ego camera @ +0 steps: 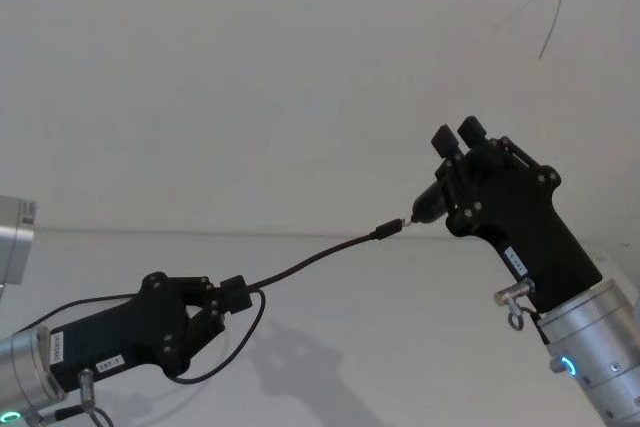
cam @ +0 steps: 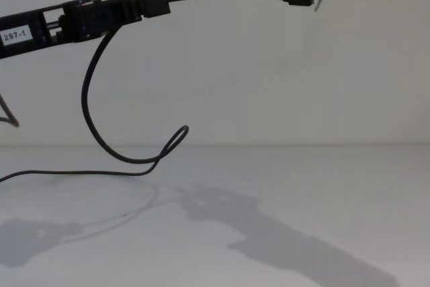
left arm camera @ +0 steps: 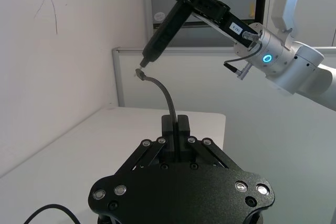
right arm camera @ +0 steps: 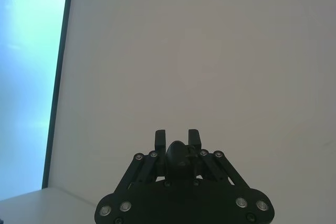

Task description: Pick up the data cable with the one hand.

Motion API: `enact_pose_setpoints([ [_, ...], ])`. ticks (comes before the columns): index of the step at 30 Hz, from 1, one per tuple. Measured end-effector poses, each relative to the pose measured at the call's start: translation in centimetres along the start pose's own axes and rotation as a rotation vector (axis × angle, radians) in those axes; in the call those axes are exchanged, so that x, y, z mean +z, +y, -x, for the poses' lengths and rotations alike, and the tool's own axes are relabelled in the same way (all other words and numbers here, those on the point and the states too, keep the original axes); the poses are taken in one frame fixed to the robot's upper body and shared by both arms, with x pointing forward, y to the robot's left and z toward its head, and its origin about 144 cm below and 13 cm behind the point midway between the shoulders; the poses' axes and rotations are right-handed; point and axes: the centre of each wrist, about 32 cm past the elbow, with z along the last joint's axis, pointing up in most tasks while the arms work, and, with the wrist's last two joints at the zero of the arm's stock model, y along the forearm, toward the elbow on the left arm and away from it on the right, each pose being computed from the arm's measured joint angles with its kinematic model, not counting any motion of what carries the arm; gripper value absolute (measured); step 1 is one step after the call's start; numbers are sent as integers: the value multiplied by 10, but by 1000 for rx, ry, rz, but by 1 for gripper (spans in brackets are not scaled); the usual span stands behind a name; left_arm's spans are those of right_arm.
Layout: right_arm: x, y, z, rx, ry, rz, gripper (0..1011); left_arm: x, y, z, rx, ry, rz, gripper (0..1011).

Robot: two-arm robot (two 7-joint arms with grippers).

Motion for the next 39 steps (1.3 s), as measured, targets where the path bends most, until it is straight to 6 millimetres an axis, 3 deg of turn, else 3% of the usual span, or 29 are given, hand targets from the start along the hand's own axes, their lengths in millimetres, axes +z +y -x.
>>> enact_pose_setpoints([
  [39,15,1,-7,72,12,13,251,0,0,0,0,0,0,50],
])
